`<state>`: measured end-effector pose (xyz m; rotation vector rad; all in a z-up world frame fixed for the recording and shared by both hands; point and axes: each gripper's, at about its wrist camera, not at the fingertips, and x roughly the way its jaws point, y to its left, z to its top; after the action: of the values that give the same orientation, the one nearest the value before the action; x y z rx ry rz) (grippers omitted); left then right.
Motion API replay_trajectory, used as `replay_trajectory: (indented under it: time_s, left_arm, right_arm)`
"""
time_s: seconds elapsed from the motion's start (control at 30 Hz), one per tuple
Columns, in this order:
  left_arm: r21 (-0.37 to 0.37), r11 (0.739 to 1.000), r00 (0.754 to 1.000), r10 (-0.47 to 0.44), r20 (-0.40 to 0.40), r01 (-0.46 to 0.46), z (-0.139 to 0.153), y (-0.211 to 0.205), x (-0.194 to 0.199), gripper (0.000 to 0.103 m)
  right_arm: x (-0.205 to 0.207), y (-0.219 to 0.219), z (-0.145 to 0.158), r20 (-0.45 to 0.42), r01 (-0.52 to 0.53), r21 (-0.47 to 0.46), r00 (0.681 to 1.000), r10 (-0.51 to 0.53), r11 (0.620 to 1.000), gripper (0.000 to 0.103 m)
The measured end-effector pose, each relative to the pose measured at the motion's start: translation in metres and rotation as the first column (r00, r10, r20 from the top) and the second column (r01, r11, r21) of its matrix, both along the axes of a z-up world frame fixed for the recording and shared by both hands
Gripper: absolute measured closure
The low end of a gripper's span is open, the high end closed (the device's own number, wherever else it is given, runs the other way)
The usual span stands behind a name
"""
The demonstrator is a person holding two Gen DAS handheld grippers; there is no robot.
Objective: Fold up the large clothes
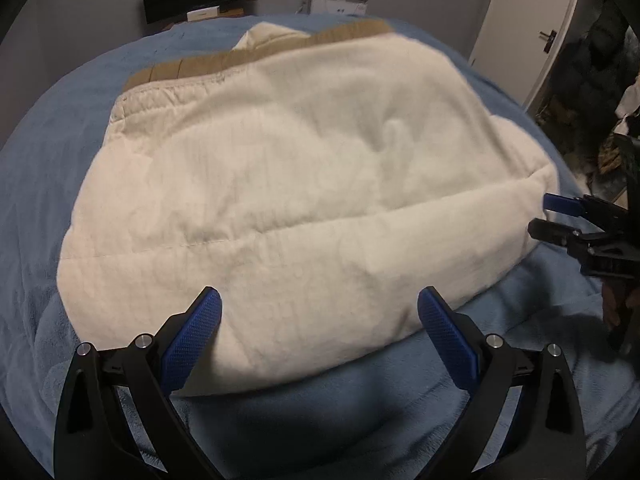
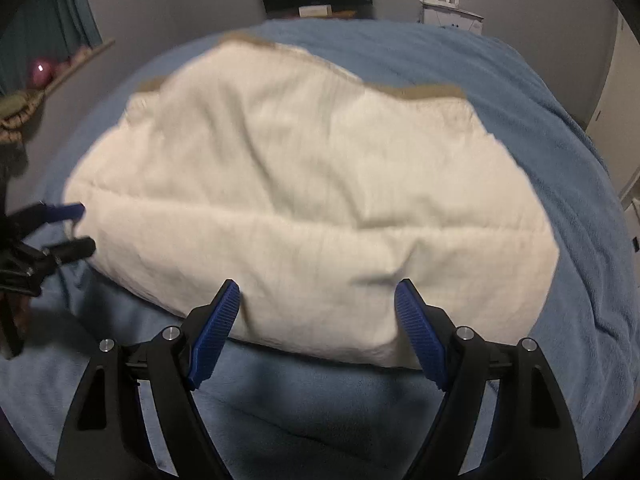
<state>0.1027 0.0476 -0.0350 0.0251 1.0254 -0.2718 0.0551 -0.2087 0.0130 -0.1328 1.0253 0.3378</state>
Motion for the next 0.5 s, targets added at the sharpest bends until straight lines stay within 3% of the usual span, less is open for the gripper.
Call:
replay_trajectory:
  time_s: [0.27,0.5]
  left_arm:
    - [0.096,0.995,0.999,0.005,0.051,-0.010,-0.015,-0.015,0.040,0.006]
    - [0.073,0.994,0.996,0.080,0.036,-0.082,-0.011,-0.011,0.107,0.006]
  right_arm:
    - [0.036,0.015,-0.012,0.048,0.047,-0.024,0.998,-0.046,0.999,0.019]
    - [0.089,0.035,-0.010,0.095,0.070,-0.043,0.993,-0.065,0.997,0.019]
